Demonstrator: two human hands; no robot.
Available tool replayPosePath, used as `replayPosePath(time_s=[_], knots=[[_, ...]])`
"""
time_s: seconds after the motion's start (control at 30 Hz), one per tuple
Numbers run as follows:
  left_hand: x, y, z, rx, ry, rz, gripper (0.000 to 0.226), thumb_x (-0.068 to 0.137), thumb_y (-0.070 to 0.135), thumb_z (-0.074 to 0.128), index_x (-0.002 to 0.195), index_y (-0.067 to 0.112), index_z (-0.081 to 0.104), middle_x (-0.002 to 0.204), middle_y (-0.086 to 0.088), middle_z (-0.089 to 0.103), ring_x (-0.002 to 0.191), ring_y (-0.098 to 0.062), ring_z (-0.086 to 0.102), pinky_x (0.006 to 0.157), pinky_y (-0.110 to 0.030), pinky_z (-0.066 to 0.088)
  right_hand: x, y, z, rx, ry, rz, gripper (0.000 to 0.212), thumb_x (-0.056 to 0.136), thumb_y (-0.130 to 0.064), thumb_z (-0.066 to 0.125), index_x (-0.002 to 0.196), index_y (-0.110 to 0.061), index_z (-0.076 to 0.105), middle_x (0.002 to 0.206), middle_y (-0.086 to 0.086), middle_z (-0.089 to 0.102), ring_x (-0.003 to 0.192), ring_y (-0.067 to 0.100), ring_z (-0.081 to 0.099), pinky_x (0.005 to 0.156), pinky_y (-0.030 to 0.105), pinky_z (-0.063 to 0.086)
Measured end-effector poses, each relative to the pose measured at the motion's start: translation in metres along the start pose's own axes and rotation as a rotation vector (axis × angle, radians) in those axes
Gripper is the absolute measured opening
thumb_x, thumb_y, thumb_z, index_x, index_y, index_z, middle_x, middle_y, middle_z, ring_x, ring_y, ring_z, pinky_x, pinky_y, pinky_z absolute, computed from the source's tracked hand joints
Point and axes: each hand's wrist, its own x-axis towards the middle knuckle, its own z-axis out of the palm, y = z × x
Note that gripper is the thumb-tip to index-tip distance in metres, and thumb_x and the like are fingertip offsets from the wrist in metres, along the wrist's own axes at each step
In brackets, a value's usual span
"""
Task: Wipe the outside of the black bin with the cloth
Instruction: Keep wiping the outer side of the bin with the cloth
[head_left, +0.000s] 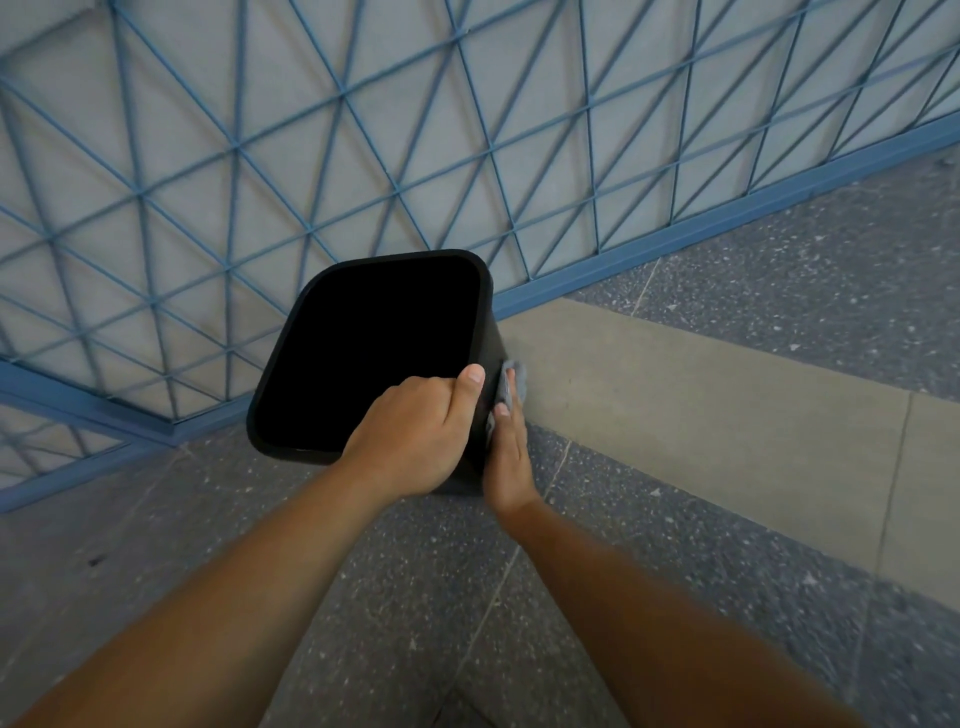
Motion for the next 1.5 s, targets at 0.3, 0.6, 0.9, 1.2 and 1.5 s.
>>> replayPosePath(time_s=[0.3,0.6,0.9,1.2,1.5], knots=[[0.000,-0.001,0.000,0.002,0.010,0.004,0.057,0.106,0.044,0.023,0.059,0.022,0.047,0.061,0.000,0.060,0.065,-0.023,0.061,0.066,-0.038,0.045,-0.017,0.003,0.008,0.070,-0.008,-0.099,0.051,0.104,-0.055,0.027,0.155,-0.060,0.020,0.171,-0.033,0.013,0.166,0.006,0.004,0.137,0.052,0.007],[-0.001,0.001,-0.001,-0.037,0.005,0.000,0.056,0.106,0.044,0.024,0.059,0.024,0.047,0.058,0.003,0.058,0.061,-0.018,0.060,0.062,-0.036,0.042,-0.038,-0.015,0.024,0.069,0.061,-0.144,0.056,0.104,-0.056,0.027,0.160,-0.051,0.023,0.176,-0.021,0.017,0.165,0.008,0.009,0.136,0.055,0.011],[0.000,0.000,0.000,-0.049,0.008,0.008,0.056,0.106,0.042,0.025,0.059,0.024,0.050,0.057,0.004,0.057,0.059,-0.014,0.059,0.061,-0.034,0.039,-0.018,-0.033,0.022,0.020,0.084,-0.088,0.061,0.101,-0.060,0.028,0.161,-0.048,0.024,0.177,-0.012,0.017,0.166,0.010,0.009,0.136,0.052,0.010],[-0.002,0.002,-0.001,-0.030,0.025,-0.004,0.059,0.106,0.044,0.025,0.056,0.020,0.046,0.054,0.002,0.052,0.056,-0.018,0.055,0.059,-0.035,0.036,-0.012,-0.019,0.008,0.023,0.036,0.021,0.044,0.101,-0.053,0.025,0.145,-0.057,0.017,0.167,-0.033,0.006,0.166,0.008,-0.002,0.137,0.050,0.002],[-0.002,-0.002,0.002,-0.027,0.032,0.052,0.058,0.106,0.041,0.026,0.056,0.020,0.046,0.047,0.003,0.046,0.045,-0.015,0.048,0.053,-0.033,0.034,-0.037,0.011,0.010,-0.013,0.029,-0.105,0.059,0.104,-0.070,0.023,0.160,-0.053,0.013,0.169,-0.041,0.008,0.163,-0.003,0.004,0.137,0.043,0.007]])
